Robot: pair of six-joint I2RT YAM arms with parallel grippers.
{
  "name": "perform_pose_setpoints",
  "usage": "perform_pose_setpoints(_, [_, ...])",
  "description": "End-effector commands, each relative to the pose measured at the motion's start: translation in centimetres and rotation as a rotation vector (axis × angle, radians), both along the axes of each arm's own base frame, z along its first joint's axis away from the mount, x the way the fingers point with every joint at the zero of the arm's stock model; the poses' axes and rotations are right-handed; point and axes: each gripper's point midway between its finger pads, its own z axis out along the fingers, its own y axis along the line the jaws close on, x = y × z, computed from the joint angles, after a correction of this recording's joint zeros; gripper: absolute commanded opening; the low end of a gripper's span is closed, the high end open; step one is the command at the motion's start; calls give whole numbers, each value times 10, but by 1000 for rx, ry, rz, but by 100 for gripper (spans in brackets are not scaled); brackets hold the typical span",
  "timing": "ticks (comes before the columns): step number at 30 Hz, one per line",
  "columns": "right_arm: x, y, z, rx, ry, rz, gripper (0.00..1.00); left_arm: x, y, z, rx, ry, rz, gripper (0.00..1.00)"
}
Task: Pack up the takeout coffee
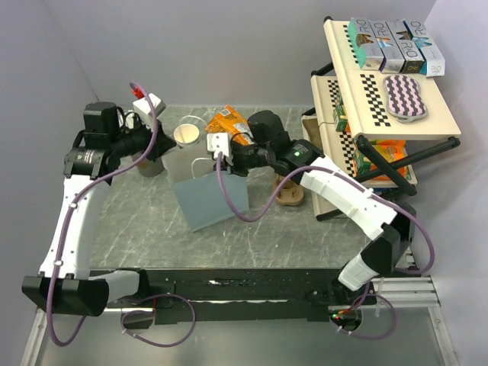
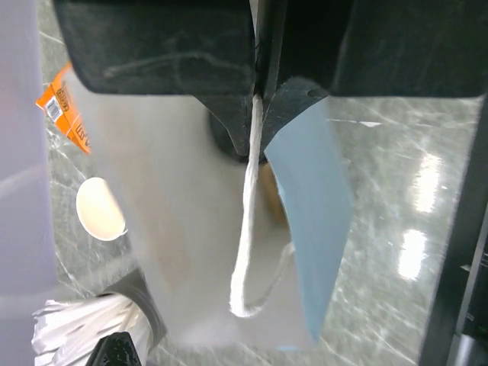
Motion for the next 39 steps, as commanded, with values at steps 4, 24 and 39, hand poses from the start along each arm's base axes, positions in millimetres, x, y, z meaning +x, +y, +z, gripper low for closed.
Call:
perform_pose_setpoints(4, [-31, -8, 62, 115, 9, 30, 0, -20, -17, 30, -68, -60, -122, 3])
perform_pose_setpoints(24, [-10, -3, 65, 134, -175, -85, 0, -18, -6, 44, -46, -158, -42, 8])
perform_pose_setpoints(39, [0, -7, 35, 74, -185, -124, 2, -18, 5, 44, -12, -177, 20, 16])
